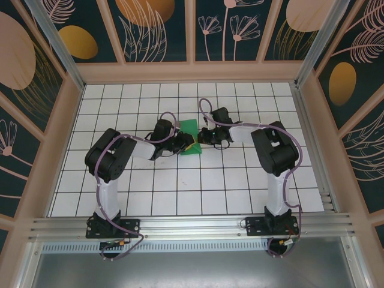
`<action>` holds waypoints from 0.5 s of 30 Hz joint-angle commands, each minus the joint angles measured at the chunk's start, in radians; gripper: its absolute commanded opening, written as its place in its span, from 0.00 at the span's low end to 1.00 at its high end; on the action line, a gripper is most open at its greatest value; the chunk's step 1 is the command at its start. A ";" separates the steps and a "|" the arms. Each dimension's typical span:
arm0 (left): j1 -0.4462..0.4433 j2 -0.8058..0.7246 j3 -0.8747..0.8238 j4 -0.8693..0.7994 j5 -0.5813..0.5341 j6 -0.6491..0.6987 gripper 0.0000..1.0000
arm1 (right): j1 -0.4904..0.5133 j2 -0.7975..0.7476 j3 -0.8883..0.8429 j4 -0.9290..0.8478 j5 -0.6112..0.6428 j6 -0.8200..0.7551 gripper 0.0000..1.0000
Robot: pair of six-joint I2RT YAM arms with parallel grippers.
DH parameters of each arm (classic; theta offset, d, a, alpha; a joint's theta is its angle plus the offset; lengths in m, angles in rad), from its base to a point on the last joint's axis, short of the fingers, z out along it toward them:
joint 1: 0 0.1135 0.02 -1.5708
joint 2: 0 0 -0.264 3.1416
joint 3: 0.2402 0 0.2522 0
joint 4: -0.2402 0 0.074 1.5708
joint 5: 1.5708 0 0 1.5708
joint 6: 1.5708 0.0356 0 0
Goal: Fold a paper plane with a square sheet of paper (pick it up from the middle)
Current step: Fold the triangle a second time at the center of the table.
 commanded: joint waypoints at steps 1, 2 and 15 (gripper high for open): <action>-0.005 -0.023 0.020 0.036 0.012 0.008 0.23 | -0.004 0.037 0.014 -0.028 0.030 -0.019 0.09; -0.005 -0.017 0.023 0.035 0.011 0.008 0.22 | -0.004 0.038 0.014 -0.027 0.030 -0.018 0.09; -0.005 0.023 0.060 -0.127 -0.081 0.060 0.19 | -0.004 0.043 0.016 -0.031 0.025 -0.020 0.10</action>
